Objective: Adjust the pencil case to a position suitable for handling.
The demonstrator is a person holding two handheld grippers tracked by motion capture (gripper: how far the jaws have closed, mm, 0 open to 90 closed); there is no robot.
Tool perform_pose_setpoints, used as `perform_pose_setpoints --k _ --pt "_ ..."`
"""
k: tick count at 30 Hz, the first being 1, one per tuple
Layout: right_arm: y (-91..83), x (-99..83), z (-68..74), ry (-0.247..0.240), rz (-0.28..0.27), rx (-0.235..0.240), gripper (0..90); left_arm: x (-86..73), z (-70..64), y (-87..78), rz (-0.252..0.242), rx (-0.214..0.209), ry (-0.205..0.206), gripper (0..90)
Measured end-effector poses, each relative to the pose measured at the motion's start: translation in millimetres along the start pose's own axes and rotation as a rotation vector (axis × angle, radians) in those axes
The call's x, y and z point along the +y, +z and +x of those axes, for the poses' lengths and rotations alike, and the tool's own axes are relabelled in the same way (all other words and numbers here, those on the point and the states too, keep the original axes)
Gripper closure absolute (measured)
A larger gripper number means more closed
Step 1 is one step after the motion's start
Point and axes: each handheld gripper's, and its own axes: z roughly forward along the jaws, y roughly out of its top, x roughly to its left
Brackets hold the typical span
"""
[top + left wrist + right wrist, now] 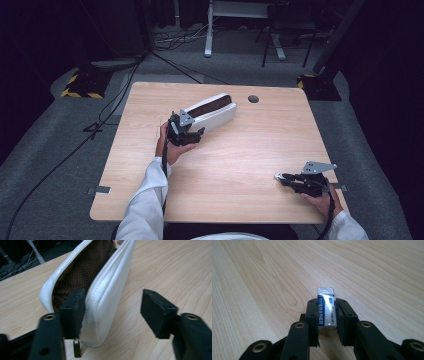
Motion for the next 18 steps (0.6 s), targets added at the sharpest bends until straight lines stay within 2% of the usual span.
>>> perform_pose_setpoints --k 2,4,6,9,11,12,14,15,18 --pt "0.0 -0.1 -0.1 0.001 0.0 0.001 73.5 0.9 0.3 -0.4 -0.002 -0.002 0.003 52.4" --pt "0.0 -0.2 0.0 0.0 -0.001 0.0 73.5 1.0 0.0 -1.2 -0.001 -0.029 0.015 62.0" --pt "0.0 -0.2 0.1 0.0 -0.002 0.0 73.5 1.0 -0.8 -1.4 -0.001 -0.037 0.021 66.0" --pt "0.0 -0.3 0.2 0.001 -0.002 0.0 73.5 2.1 -3.3 -1.7 0.001 -0.037 0.029 60.8" --pt "0.0 -0.3 0.3 0.001 -0.002 0.0 73.5 3.2 -4.9 0.0 0.01 -0.008 0.028 46.5" --pt "-0.1 -0.3 0.2 0.001 -0.002 0.0 73.5 3.8 -5.2 0.8 0.015 0.01 0.027 42.8" --pt "0.0 -0.3 0.1 0.001 -0.001 0.001 73.5 4.6 -3.4 2.0 -0.001 0.011 -0.004 32.7" --pt "0.1 -0.3 0.2 0.0 -0.003 0.0 73.5 5.2 -2.8 2.7 0.0 0.016 -0.013 30.6" --pt "0.1 -0.3 0.1 0.0 -0.003 0.001 73.5 7.0 -4.1 7.7 0.015 0.002 0.008 30.8"
